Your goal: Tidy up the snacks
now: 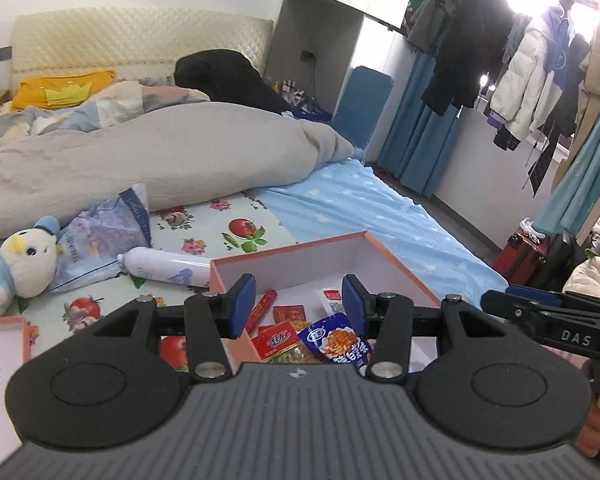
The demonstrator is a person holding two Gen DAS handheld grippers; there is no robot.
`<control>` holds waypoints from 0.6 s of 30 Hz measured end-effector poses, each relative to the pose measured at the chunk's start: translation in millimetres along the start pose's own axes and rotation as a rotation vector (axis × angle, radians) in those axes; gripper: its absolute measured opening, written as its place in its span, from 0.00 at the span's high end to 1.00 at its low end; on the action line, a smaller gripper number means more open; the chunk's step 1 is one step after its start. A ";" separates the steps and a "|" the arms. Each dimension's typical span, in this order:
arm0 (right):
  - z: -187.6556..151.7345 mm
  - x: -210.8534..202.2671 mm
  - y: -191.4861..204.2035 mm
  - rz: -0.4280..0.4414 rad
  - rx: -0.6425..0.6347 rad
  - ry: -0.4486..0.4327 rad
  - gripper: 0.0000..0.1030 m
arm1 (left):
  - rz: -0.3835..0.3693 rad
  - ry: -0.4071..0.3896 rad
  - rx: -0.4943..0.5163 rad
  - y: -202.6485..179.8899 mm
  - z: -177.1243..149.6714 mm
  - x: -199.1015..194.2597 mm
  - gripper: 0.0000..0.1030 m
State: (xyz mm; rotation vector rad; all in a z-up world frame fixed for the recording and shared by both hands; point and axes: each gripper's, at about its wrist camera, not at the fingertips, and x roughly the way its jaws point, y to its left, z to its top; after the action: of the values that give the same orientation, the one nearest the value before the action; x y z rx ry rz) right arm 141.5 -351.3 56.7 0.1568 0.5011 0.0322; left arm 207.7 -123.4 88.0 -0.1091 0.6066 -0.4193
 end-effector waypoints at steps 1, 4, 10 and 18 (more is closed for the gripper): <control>-3.3 -3.7 2.8 0.005 -0.004 -0.003 0.47 | 0.010 -0.005 0.002 -0.1 -5.1 -4.0 0.48; -15.7 -15.0 10.0 0.008 -0.020 -0.014 0.47 | 0.020 -0.012 -0.014 2.8 -22.2 -14.8 0.48; -39.8 -34.1 15.7 0.011 -0.001 -0.026 0.47 | 0.047 -0.004 -0.052 9.3 -58.8 -31.3 0.48; -71.7 -46.3 21.7 -0.008 0.007 -0.023 0.47 | 0.065 0.012 -0.059 7.5 -101.8 -47.1 0.48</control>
State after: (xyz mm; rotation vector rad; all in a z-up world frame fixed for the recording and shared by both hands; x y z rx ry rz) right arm 66.6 -322.9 20.1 0.1617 0.4786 0.0207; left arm 117.0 -94.9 28.0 -0.1428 0.6328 -0.3398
